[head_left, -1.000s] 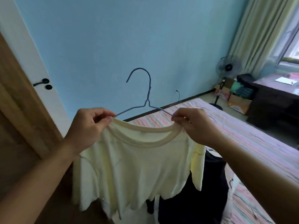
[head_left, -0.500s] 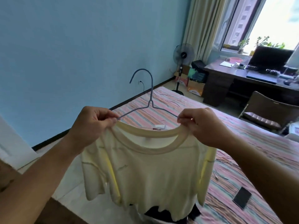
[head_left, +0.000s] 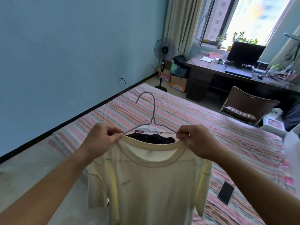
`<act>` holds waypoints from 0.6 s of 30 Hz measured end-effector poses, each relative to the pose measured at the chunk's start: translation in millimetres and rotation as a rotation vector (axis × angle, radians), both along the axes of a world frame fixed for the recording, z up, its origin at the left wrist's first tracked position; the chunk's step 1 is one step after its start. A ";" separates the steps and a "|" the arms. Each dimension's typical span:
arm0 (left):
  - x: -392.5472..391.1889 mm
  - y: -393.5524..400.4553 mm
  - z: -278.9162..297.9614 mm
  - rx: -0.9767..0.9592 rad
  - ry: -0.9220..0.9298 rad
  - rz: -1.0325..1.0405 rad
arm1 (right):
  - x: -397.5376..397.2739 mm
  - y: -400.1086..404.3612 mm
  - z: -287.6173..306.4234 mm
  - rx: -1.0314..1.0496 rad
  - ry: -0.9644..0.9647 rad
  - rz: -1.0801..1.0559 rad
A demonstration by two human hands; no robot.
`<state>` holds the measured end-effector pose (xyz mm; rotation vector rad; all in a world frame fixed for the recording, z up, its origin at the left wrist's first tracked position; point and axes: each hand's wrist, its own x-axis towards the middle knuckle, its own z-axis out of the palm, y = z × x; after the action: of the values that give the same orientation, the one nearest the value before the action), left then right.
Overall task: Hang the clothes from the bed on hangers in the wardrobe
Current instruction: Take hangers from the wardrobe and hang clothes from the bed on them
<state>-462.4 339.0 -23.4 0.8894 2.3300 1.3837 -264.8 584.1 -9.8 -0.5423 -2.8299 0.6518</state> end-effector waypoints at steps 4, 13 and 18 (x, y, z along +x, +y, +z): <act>-17.5 30.6 -22.8 -0.093 0.017 -0.015 | -20.9 30.6 -29.3 -0.045 -0.042 -0.025; -81.2 107.1 -97.9 -0.257 0.015 -0.012 | -89.3 100.8 -107.2 -0.116 -0.137 -0.070; -115.5 150.9 -147.0 -0.329 -0.024 0.013 | -128.4 137.7 -158.7 -0.147 -0.226 -0.091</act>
<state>-577.8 489.9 -170.4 0.7545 2.4508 0.9663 -393.2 721.7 -168.4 -0.8127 -2.9568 0.8343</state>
